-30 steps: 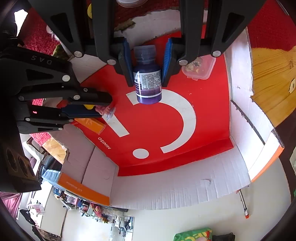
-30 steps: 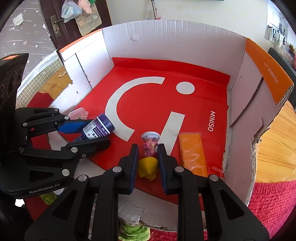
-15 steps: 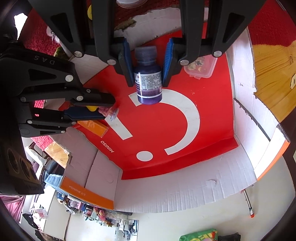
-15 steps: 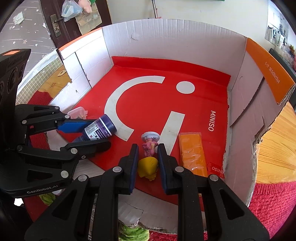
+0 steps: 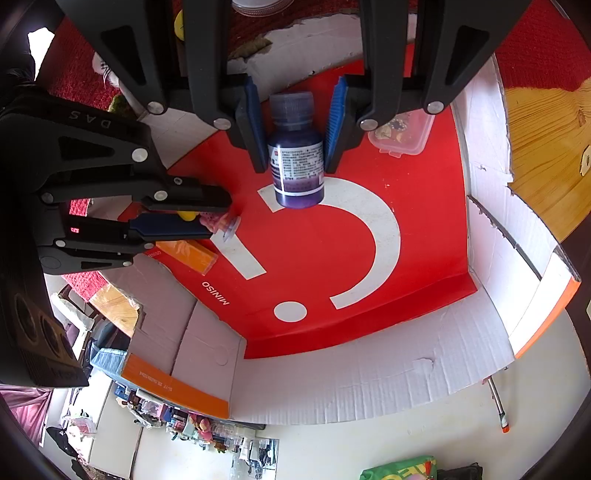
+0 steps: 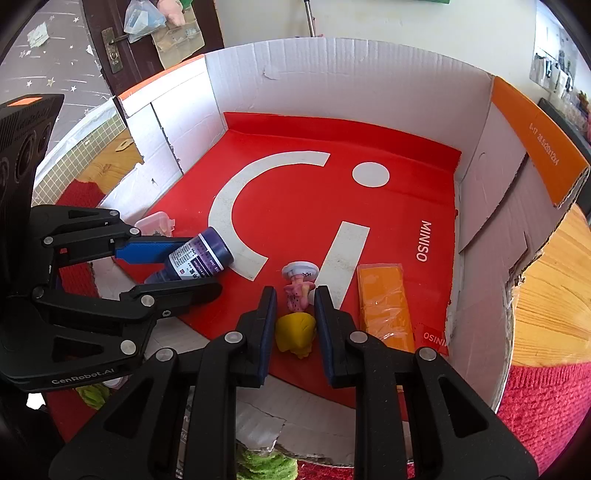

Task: Organize objects
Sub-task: 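Carry the bottle and toy into the cardboard box and lower them, then open both tools to release the bottle and toy, then withdraw, then grasp the green fuzzy ball with the left tool while the right tool grasps the white fluffy plush, then carry the green ball and white plush over the box and lower them onto the red sheet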

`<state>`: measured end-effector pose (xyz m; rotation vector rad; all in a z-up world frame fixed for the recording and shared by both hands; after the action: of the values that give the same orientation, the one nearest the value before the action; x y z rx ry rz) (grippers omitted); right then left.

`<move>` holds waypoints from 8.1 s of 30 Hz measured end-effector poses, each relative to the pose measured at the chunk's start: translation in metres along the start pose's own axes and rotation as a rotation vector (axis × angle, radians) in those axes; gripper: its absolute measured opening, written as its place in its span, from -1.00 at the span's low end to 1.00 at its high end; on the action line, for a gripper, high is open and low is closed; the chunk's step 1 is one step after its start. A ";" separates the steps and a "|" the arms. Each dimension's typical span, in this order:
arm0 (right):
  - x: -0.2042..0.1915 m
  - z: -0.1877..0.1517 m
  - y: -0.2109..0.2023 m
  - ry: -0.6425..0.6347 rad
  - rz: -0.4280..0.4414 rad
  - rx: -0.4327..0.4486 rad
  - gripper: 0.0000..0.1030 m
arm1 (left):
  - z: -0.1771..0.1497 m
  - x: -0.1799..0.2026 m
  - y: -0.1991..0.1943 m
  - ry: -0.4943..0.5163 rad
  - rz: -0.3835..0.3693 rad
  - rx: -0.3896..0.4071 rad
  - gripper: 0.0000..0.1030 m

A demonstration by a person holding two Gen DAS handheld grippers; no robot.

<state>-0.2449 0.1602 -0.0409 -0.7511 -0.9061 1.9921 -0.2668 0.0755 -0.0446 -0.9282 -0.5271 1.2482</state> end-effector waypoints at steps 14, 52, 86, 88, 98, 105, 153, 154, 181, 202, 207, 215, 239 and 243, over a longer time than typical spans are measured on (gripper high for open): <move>-0.002 0.000 0.000 -0.005 -0.004 0.003 -0.60 | 0.000 0.000 0.000 -0.009 -0.004 0.001 -0.33; -0.013 0.009 -0.022 -0.012 -0.010 0.042 -0.59 | 0.005 -0.005 -0.025 -0.046 -0.009 0.052 -0.18; -0.080 -0.049 -0.109 -0.032 -0.046 0.198 -0.59 | -0.061 -0.005 -0.128 -0.216 0.014 0.233 0.17; -0.080 -0.055 -0.109 -0.030 -0.053 0.211 -0.59 | -0.066 -0.006 -0.129 -0.231 0.017 0.235 0.19; -0.074 -0.083 -0.096 0.039 -0.014 0.235 -0.59 | -0.090 -0.009 -0.117 -0.297 0.062 0.233 0.31; -0.063 -0.102 -0.091 0.096 -0.021 0.262 -0.59 | -0.107 -0.005 -0.103 -0.293 0.084 0.208 0.31; -0.075 -0.125 -0.071 0.032 -0.097 0.215 0.54 | -0.133 -0.004 -0.080 -0.281 0.077 0.104 0.57; -0.076 -0.125 -0.069 0.028 -0.097 0.209 0.56 | -0.133 -0.005 -0.080 -0.280 0.077 0.100 0.57; -0.076 -0.116 -0.047 -0.023 -0.089 0.106 0.55 | -0.119 -0.003 -0.070 -0.217 0.019 0.102 0.24; -0.084 -0.107 -0.074 -0.053 -0.079 0.199 0.06 | -0.113 -0.001 -0.089 -0.248 -0.026 0.135 -0.36; -0.084 -0.108 -0.074 -0.053 -0.079 0.196 0.06 | -0.113 -0.001 -0.090 -0.248 -0.024 0.137 -0.36; -0.084 -0.107 -0.075 -0.054 -0.078 0.200 0.06 | -0.112 -0.001 -0.094 -0.247 -0.025 0.144 -0.36; -0.036 0.013 -0.099 -0.106 -0.166 0.214 0.07 | 0.002 -0.045 -0.092 -0.149 0.117 0.218 -0.36; -0.014 0.032 -0.075 -0.091 -0.201 0.136 0.07 | 0.021 -0.053 -0.066 -0.125 0.160 0.166 -0.36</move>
<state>-0.2308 0.1696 0.0401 -0.4772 -0.8541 1.8998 -0.2600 0.0285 0.0286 -0.7666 -0.4461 1.4786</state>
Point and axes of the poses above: each gripper's, at about its wrist camera, not at the fingertips, and y roughly the way its jaws point, x to its right, z to its top, the point moved 10 cm from there along y, roughly the way its jaws point, and after that the axes turned 15 degrees about z, right-handed, at the moved point
